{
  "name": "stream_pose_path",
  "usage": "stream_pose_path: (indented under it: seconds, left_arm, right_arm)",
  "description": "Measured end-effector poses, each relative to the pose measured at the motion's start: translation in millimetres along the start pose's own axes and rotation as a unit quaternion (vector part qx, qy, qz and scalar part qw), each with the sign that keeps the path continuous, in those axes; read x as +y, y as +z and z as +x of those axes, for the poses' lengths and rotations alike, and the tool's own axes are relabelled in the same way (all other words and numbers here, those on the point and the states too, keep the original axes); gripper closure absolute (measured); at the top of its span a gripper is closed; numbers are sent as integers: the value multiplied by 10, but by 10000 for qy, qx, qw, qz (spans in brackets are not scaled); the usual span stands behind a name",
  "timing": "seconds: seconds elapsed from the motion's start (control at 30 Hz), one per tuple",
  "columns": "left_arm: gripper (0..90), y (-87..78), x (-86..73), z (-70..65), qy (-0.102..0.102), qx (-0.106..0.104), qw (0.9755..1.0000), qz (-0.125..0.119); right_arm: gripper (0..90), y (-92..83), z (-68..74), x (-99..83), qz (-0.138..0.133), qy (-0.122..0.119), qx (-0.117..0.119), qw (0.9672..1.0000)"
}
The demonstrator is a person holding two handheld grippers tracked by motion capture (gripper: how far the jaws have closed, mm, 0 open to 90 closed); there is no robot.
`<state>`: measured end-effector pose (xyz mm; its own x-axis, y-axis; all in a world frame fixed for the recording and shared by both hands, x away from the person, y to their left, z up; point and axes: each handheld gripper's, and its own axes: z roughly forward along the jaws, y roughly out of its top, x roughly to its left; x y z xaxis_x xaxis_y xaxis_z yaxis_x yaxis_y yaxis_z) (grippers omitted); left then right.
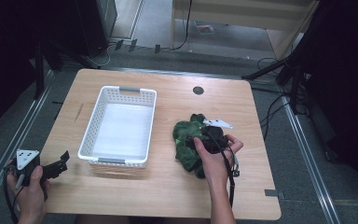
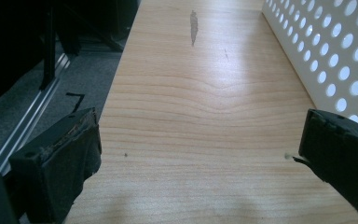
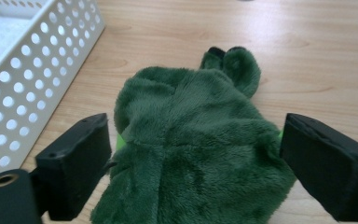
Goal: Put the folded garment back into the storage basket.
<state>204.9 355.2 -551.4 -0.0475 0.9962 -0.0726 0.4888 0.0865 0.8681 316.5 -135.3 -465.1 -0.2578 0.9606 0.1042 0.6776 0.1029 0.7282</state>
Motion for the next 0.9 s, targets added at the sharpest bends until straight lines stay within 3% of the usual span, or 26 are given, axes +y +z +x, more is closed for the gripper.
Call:
stream_pose_path:
  seconds: [0.03, 0.13, 0.3, 0.4, 0.57, 0.8, 0.9]
  left_arm:
    - [0, 2, 1, -1, 5, -8, 10000, -1]
    - [0, 5, 1, -6, 11, -18, 10000, -11]
    - [0, 6, 2, -11, 4, -39, 10000, 1]
    - [0, 9, 3, -16, 11, -52, 10000, 12]
    - [0, 9, 3, -20, 27, -61, 10000, 16]
    - [0, 11, 3, -22, 17, -81, 10000, 20]
    - [0, 11, 4, -20, 3, -94, 10000, 33]
  right_arm:
    - [5, 59, 10, 8, 169, 48, 102, 9998]
    - [0, 122, 35, 9, 319, 65, 92, 9994]
    - [0, 284, 71, 12, 619, 260, -241, 9975]
    - [0, 343, 81, 6, 716, 335, -248, 9966]
    - [0, 439, 119, -11, 799, 263, -246, 9961]
    - [0, 644, 157, -55, 975, 276, -513, 9935]
    - [0, 695, 161, -79, 1051, 269, -514, 9928]
